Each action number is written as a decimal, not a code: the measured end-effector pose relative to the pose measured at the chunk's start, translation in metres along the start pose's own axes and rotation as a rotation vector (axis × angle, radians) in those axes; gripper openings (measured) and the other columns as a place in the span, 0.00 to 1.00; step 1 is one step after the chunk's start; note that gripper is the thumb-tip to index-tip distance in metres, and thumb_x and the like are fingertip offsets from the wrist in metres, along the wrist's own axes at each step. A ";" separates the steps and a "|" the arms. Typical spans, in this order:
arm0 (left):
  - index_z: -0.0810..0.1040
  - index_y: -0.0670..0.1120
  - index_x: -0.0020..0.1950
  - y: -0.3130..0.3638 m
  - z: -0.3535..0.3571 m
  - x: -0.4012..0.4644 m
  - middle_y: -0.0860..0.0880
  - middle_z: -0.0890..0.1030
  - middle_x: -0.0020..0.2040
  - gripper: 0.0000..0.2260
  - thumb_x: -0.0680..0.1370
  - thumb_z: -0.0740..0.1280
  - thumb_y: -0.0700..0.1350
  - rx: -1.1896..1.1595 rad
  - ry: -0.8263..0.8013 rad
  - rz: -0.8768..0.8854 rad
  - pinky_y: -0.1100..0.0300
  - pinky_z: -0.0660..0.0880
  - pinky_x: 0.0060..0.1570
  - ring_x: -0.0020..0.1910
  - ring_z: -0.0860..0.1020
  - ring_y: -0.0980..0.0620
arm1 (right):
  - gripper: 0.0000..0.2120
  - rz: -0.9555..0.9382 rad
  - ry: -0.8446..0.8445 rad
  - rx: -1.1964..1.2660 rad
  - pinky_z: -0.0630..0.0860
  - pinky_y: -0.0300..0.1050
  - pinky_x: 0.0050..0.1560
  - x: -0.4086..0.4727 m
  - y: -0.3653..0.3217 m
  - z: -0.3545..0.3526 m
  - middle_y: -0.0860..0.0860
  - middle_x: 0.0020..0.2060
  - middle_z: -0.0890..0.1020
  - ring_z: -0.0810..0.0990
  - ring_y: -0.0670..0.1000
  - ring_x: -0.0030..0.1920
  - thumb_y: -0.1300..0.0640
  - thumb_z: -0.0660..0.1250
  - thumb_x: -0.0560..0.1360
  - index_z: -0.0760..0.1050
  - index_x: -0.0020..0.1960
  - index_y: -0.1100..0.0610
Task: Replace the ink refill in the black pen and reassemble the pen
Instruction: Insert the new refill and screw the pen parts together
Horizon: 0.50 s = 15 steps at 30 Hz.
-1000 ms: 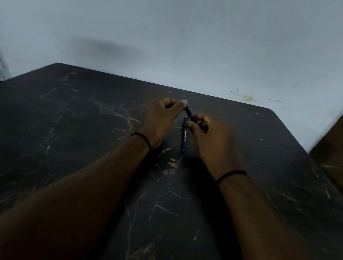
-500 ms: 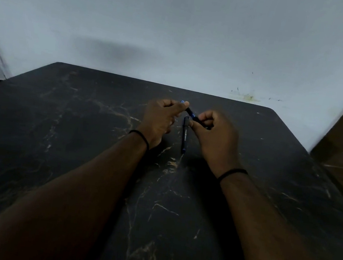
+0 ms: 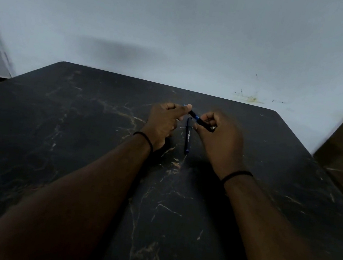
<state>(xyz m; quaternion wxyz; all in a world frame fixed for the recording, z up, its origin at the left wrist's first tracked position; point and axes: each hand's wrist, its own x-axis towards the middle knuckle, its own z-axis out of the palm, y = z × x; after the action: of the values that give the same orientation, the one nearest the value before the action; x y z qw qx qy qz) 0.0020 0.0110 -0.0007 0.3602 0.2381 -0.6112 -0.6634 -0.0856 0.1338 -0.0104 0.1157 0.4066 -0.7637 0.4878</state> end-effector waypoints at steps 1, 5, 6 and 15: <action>0.78 0.43 0.42 0.000 0.000 0.000 0.48 0.72 0.33 0.09 0.77 0.71 0.47 -0.002 -0.006 -0.002 0.67 0.57 0.17 0.22 0.61 0.56 | 0.07 0.002 0.002 -0.018 0.71 0.36 0.36 0.000 0.000 0.000 0.41 0.37 0.78 0.77 0.43 0.39 0.54 0.75 0.71 0.78 0.45 0.47; 0.78 0.43 0.42 0.001 0.001 -0.002 0.48 0.73 0.33 0.08 0.76 0.71 0.47 0.001 -0.010 -0.011 0.66 0.57 0.17 0.22 0.61 0.56 | 0.07 0.030 0.006 -0.072 0.71 0.38 0.34 0.000 -0.001 0.000 0.41 0.35 0.77 0.77 0.44 0.38 0.53 0.74 0.73 0.76 0.43 0.45; 0.77 0.43 0.41 0.001 0.001 -0.003 0.48 0.72 0.33 0.08 0.76 0.71 0.47 0.003 -0.013 -0.010 0.66 0.57 0.17 0.23 0.61 0.56 | 0.07 0.036 0.007 -0.077 0.71 0.39 0.34 0.000 -0.001 -0.001 0.42 0.35 0.78 0.77 0.44 0.38 0.52 0.74 0.73 0.76 0.43 0.45; 0.77 0.43 0.41 0.002 0.001 -0.004 0.47 0.71 0.33 0.09 0.77 0.71 0.47 0.020 0.000 -0.001 0.66 0.55 0.18 0.23 0.60 0.55 | 0.06 0.028 -0.030 -0.044 0.72 0.39 0.35 -0.002 0.001 -0.002 0.46 0.36 0.83 0.80 0.45 0.37 0.48 0.69 0.77 0.82 0.44 0.48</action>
<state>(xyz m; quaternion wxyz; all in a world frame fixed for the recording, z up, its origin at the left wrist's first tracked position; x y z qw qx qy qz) 0.0040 0.0145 0.0014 0.3574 0.2417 -0.6176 -0.6576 -0.0852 0.1369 -0.0107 0.1063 0.4005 -0.7815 0.4665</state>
